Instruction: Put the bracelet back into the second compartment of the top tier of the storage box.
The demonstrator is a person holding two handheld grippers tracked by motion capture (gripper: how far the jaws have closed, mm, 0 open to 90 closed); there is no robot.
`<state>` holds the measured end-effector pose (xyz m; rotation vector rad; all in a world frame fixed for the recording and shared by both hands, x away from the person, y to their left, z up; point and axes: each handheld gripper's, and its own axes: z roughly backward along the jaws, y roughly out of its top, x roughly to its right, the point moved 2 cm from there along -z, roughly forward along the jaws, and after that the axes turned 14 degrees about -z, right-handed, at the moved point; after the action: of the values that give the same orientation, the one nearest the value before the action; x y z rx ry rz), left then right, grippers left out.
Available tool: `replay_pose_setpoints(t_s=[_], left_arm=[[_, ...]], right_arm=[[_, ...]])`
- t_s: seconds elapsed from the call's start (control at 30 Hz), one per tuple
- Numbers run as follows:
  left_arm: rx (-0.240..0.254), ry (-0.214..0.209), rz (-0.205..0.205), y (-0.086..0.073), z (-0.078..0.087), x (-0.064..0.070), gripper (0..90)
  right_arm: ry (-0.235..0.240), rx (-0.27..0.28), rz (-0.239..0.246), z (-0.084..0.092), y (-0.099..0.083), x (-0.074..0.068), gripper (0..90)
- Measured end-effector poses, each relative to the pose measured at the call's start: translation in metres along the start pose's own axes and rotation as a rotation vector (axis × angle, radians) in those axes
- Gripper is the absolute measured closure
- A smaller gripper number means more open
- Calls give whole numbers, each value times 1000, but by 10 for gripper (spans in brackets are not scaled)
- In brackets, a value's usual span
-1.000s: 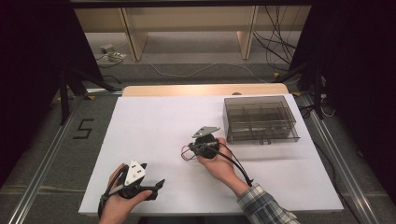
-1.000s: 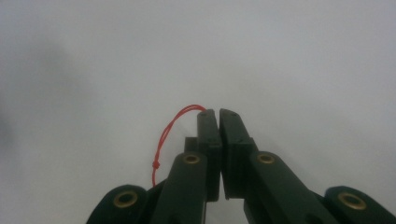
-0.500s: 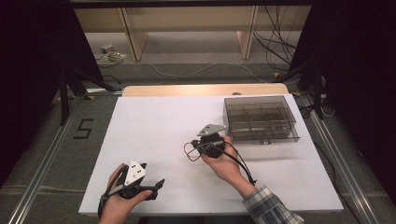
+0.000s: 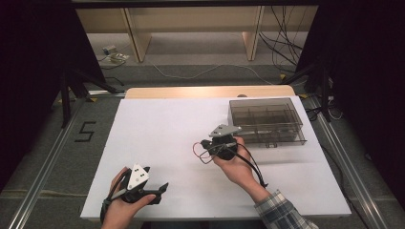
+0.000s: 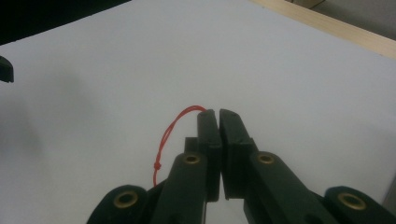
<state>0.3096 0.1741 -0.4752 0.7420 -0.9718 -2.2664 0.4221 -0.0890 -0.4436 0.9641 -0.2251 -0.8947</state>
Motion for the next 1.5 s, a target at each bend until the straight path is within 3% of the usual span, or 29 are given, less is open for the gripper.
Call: replay_pose_setpoints(t_s=[0.97, 1.5], left_arm=[[2, 3, -1, 0, 0, 0, 161], [2, 5, -3, 0, 0, 1, 161]], right_arm=[[4, 69, -23, 34, 1, 14, 885], [-17, 105, -48, 53, 3, 28, 885]])
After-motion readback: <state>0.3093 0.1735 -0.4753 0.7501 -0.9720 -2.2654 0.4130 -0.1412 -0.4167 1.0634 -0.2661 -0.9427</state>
